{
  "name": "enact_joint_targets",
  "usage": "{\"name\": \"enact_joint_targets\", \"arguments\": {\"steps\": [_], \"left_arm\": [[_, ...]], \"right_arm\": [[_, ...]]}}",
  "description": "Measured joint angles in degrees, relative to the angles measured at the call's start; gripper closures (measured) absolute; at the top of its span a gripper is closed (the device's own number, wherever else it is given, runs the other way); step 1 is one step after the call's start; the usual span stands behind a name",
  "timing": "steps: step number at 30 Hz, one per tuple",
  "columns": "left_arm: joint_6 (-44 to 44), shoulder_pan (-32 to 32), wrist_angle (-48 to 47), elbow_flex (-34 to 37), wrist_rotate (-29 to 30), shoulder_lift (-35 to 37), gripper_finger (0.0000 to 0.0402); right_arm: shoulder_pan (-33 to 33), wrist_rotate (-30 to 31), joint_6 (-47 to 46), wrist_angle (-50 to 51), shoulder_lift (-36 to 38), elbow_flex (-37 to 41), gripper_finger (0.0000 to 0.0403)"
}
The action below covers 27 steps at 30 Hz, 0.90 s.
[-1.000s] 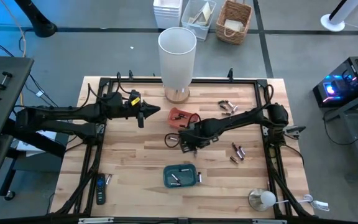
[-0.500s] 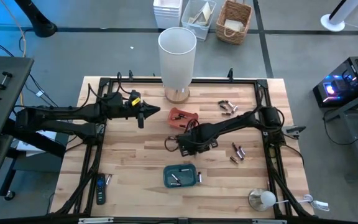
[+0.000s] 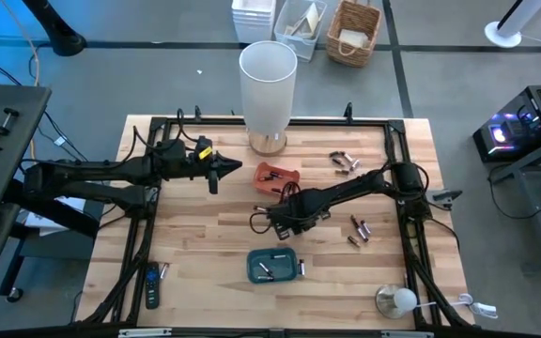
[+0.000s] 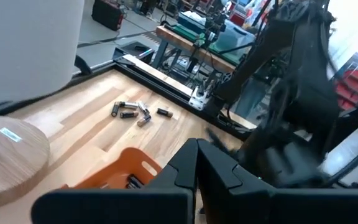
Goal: Sort batteries
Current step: Put the black battery into the orange bin
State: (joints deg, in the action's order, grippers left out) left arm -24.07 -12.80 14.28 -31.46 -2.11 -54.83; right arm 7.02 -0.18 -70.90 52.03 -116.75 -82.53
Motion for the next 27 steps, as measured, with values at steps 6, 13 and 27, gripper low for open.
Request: {"name": "enact_joint_targets", "arguments": {"steps": [6, 13, 27], "left_arm": [[3.3, 0.0, -0.1, 0.0, 2.3, 0.0, 0.0402], [3.2, 0.0, -0.1, 0.0, 4.7, 0.0, 0.0402], [-1.3, 0.0, -0.2, 0.0, 7.0, -0.4, 0.0402]], "right_arm": [[-4.3, 12.8, 4.7, -0.9, 12.4, -0.3, 0.0371], [-13.8, 11.6, 21.0, -13.7, 15.3, -0.3, 0.0370], [-16.7, 1.3, 42.6, -14.9, 13.5, -0.1, 0.0242]]}}
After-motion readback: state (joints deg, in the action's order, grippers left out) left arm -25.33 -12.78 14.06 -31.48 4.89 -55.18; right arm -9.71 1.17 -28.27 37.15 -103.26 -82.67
